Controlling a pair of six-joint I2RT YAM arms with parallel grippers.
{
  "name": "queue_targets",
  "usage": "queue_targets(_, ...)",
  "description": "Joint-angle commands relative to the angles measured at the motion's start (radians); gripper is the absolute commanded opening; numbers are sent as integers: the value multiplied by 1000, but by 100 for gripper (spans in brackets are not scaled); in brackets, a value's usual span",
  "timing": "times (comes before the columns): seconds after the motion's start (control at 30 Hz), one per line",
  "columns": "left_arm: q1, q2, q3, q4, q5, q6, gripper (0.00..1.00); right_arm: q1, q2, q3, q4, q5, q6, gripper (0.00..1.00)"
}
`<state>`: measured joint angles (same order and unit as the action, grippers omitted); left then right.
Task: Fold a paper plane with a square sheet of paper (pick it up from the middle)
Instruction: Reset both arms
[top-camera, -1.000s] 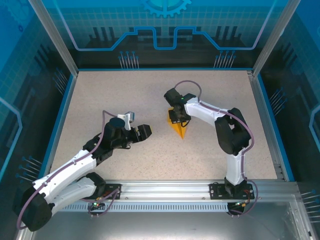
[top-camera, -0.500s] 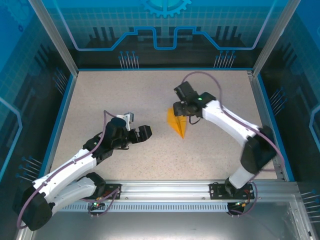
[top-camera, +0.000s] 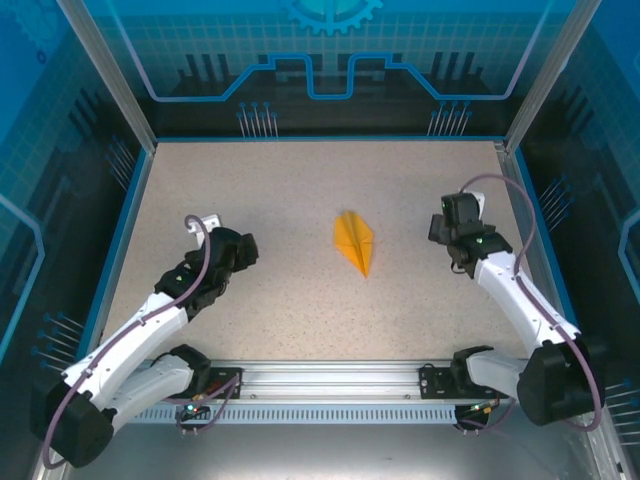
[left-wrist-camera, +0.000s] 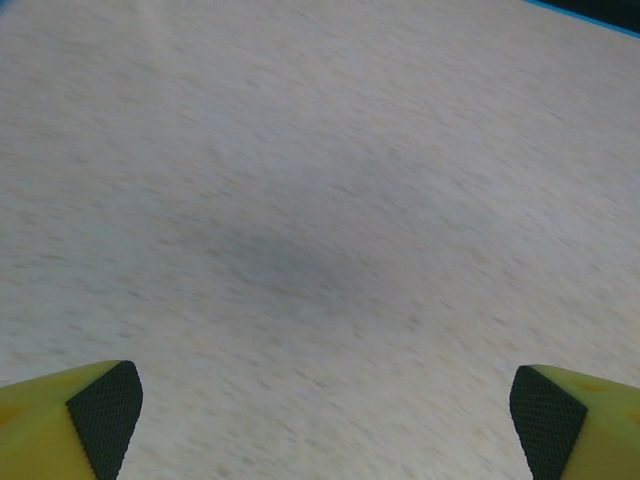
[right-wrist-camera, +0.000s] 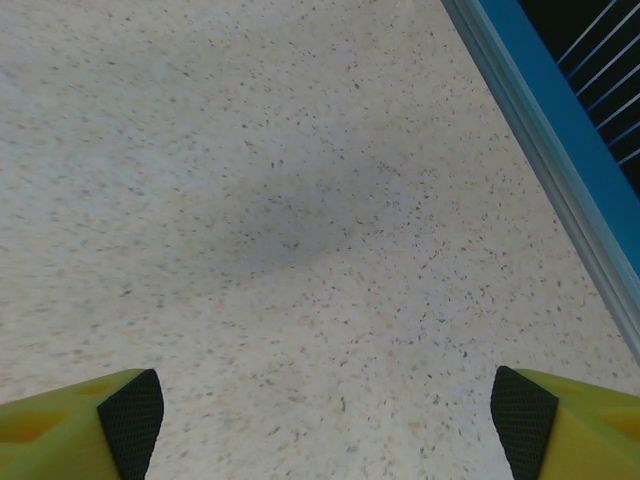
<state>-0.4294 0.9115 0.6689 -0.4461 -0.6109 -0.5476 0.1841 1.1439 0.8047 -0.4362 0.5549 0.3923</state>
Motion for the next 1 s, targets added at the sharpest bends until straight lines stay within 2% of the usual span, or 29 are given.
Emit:
queue_targets(0.0,84,9,-32,43,-137,108,98,-15,-86,-163,322,-52,-89,94)
queue_targets(0.1,172,42,-60,110,-143,123,98,-15,-72,-277,508,-104,-230,96)
queue_targets(0.2,233,101,-114,280,-133,186,98,-26,35,-295,632,-122,-267,96)
queue_targets(0.3,241,188,-163,510,-136,309,98,-23,136,-320,817,-182,-316,96)
queue_targets(0.4,245,293,-189,693,-81,409,99,-19,189,-331,916,-239,-343,96)
queue_targets(0.5,248,394,-249,982,-25,475,98,-5,200,-317,936,-305,-414,96)
queue_targets(0.57,252,439,-245,1049,5,499,98,-15,233,-341,1026,-315,-479,99)
queue_targets(0.67,286,497,-259,1179,69,527,98,-64,259,-343,1044,-471,-465,99)
queue_targets(0.7,319,510,-254,1175,141,512,98,-56,264,-359,1077,-481,-482,99)
queue_targets(0.83,357,550,-299,1277,281,517,98,-57,284,-378,1138,-443,-466,99)
queue_targets(0.9,364,611,-323,1379,280,517,98,-61,298,-382,1160,-417,-451,99)
queue_targets(0.93,365,617,-316,1383,292,526,99,-63,303,-378,1155,-413,-447,100)
queue_targets(0.97,366,600,-279,1278,302,516,98,-64,312,-374,1160,-396,-438,99)
